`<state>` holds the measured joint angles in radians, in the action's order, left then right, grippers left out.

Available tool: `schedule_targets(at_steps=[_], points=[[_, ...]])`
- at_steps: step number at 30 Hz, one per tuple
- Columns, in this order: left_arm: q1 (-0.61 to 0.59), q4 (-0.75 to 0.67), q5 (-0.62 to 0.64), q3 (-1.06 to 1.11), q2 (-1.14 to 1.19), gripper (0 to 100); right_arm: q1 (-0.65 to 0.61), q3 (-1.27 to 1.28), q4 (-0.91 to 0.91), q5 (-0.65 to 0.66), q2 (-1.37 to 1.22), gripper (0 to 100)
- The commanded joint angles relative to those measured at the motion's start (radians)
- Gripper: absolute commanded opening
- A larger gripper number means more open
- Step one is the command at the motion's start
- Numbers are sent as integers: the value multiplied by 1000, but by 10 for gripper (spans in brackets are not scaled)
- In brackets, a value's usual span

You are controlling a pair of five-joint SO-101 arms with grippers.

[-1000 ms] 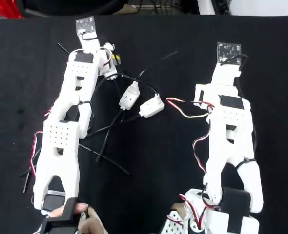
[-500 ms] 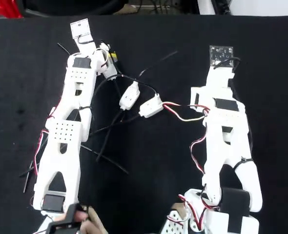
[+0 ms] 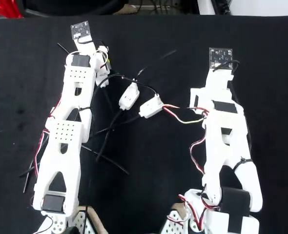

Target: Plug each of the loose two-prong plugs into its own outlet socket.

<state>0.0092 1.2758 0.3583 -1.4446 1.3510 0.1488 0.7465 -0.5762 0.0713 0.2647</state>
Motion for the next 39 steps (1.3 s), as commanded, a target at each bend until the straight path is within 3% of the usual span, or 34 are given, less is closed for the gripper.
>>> schedule_targets(at_steps=[1, 6, 17, 27, 34, 39], points=[[-16, 71, 3, -36, -17, 83, -15, -2, 20, 9, 35, 12], [-27, 284, -109, -228, -64, 82, -15, -2, 21, 11, 35, 12], [-84, 443, -353, -220, -416, 83, -12, -4, 21, 11, 35, 12], [-119, 483, -520, -219, -704, 83, -14, -1, 23, 11, 35, 12], [-231, 486, -526, -214, -841, 83, -14, -1, 23, 11, 35, 12], [-278, 488, -526, 48, -956, 61, -14, -1, 23, 9, 35, 12]])
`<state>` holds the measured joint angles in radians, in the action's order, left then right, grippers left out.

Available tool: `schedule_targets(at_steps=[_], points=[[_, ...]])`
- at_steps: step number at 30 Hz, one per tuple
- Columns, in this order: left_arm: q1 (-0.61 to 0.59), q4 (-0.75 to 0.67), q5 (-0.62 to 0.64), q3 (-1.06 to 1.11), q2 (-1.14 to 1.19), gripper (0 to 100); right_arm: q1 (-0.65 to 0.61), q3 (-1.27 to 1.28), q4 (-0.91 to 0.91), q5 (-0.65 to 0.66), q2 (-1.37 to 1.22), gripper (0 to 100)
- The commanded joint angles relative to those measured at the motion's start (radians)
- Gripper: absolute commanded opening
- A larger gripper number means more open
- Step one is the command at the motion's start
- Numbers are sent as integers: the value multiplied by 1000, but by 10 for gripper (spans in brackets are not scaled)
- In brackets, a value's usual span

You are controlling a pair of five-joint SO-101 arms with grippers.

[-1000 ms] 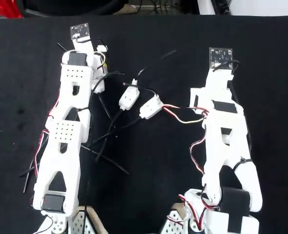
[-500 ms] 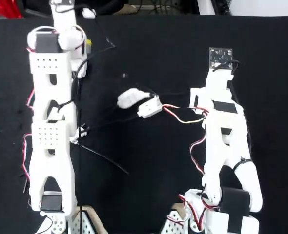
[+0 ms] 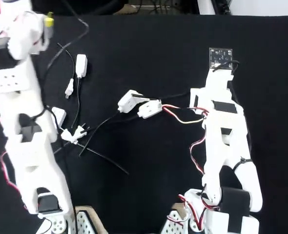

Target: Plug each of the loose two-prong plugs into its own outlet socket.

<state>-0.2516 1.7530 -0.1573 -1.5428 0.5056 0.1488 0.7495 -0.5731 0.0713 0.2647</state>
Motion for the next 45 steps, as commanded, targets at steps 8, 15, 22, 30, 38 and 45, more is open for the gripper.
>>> schedule_targets(at_steps=[8, 15, 22, 30, 38, 45], points=[[180, 8, -244, 974, -628, 36, -12, -5, 20, 9, 35, 12], [386, -106, -436, 1681, -956, 36, -9, -8, 20, 11, 35, 12], [567, -618, -499, 2385, -984, 38, -9, -8, 20, 11, 35, 12], [704, -1143, -427, 2658, -974, 41, -9, -10, 20, 11, 35, 12], [670, -1145, -253, 2657, -984, 270, -14, -10, 18, 37, 35, 12], [656, -865, -245, 2523, -988, 248, -14, -10, 18, 38, 35, 12]])
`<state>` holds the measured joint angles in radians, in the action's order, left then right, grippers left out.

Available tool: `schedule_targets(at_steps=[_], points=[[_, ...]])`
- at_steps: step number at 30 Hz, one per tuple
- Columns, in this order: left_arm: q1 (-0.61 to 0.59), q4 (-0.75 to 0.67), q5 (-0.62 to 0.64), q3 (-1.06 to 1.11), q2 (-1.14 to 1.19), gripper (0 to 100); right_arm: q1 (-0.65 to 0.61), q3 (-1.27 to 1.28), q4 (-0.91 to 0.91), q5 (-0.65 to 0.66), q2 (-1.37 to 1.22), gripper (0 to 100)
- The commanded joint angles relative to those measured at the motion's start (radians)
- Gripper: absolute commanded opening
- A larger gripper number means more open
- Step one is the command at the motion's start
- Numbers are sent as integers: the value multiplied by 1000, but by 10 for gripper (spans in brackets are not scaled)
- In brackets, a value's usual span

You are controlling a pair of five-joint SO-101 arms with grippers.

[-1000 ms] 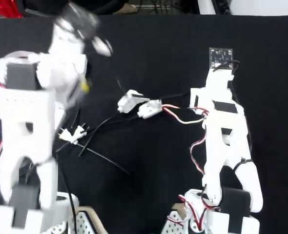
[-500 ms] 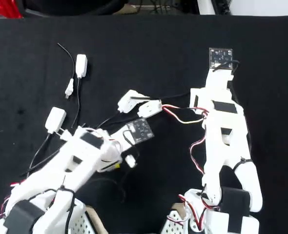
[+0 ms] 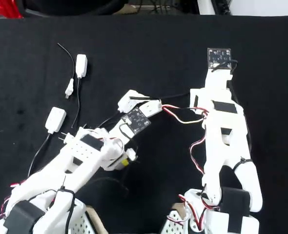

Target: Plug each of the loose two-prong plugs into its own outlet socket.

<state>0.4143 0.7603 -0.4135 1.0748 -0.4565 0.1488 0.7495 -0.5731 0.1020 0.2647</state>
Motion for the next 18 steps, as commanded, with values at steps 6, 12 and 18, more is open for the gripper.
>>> schedule_targets(at_steps=[6, 12, 18], points=[[-15, 192, 11, -16, -247, 221, -14, -12, 18, 9, 35, 12], [18, 189, 28, 168, -660, 255, -14, -18, 18, 11, 35, 12], [45, 101, 46, 225, -605, 272, -14, -16, 17, 11, 35, 12]])
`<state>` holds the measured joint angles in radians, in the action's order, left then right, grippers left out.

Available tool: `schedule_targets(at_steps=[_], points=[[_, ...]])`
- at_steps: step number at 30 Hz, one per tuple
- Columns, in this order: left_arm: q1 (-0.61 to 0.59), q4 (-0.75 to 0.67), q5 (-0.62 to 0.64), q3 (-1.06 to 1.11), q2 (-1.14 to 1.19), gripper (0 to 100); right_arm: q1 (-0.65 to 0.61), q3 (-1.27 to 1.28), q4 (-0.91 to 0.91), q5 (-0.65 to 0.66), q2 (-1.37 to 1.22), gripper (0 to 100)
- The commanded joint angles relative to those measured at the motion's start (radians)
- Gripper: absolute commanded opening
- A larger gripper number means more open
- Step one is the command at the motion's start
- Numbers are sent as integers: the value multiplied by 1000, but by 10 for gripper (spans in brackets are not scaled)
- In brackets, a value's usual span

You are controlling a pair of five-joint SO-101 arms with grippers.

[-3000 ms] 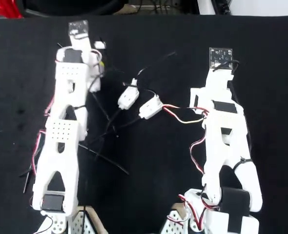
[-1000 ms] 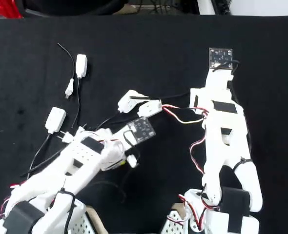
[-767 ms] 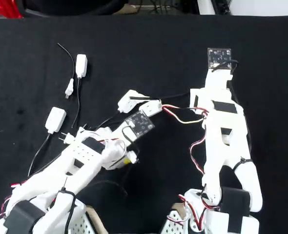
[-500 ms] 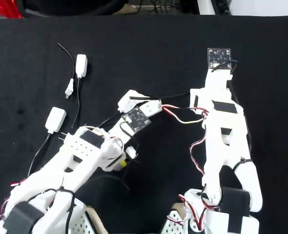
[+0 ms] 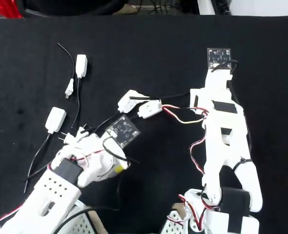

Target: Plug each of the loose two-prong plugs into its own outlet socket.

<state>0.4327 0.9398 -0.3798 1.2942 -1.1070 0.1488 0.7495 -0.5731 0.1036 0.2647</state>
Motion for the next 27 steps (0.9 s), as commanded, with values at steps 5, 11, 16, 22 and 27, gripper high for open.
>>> schedule_targets(at_steps=[5, 11, 16, 22, 27], points=[[24, -170, 9, -68, 390, 267, -14, -16, 17, 8, 33, 12], [21, -120, 8, -246, 710, 266, -14, -35, 18, 8, -10, 12], [-27, -87, -20, -272, 744, 266, -11, -90, 8, 8, -81, 12], [-102, -66, -109, -283, 744, 266, -8, -124, -32, 8, -104, 12], [-174, -69, -126, -314, 735, 233, -6, -125, -32, 8, -104, 12]])
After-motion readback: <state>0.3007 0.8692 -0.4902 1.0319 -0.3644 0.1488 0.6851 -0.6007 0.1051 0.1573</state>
